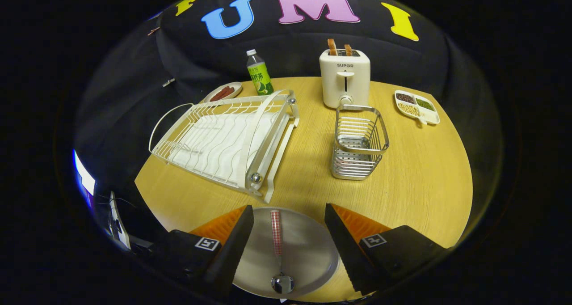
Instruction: Take the plate from the dish rack, then take the spoon from the basket and place it into the plate.
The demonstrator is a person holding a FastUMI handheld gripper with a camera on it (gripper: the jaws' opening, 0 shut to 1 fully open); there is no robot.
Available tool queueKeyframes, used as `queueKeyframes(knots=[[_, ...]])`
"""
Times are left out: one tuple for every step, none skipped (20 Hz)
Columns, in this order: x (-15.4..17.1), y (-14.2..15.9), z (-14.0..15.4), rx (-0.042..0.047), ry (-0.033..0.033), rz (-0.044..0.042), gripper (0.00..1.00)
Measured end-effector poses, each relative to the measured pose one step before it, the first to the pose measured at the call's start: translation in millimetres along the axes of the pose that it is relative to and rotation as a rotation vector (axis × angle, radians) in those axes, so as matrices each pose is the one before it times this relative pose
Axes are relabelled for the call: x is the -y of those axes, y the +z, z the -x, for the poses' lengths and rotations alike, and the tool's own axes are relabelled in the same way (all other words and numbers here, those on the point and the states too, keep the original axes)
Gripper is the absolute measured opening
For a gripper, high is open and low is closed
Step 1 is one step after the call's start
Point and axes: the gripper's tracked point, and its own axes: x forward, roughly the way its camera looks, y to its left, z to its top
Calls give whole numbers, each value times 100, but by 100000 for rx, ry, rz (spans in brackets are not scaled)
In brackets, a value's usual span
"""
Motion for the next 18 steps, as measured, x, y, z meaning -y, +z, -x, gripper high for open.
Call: queueKeyframes(knots=[[75,739,349,2083,-254,182,99],[81,788,366,2070,-175,590,99],[79,803,433,2226,-369,978,99],[79,887,487,2333,-461,1225,99],[6,1121,365,2827,-224,1426,99],[27,1157,572,3359,-365,1684,99],[39,1212,564,3513,-505,1840,99],[120,1367,636,3738,-743,1854,99],[142,1308,683,3850,-918,1561,99],[160,1485,669,3879,-1052,1127,99],[134,1551,784,4122,-1062,668,98],[248,1628,729,4279,-1463,210,99],[267,1540,1001,4099,-1835,-114,98],[302,1625,618,3940,-2060,-288,98],[401,1694,693,4101,-2694,-402,99],[341,1569,646,3789,-2644,-358,98],[377,1487,591,3388,-3035,-396,98],[394,1428,632,3057,-3166,-370,98]])
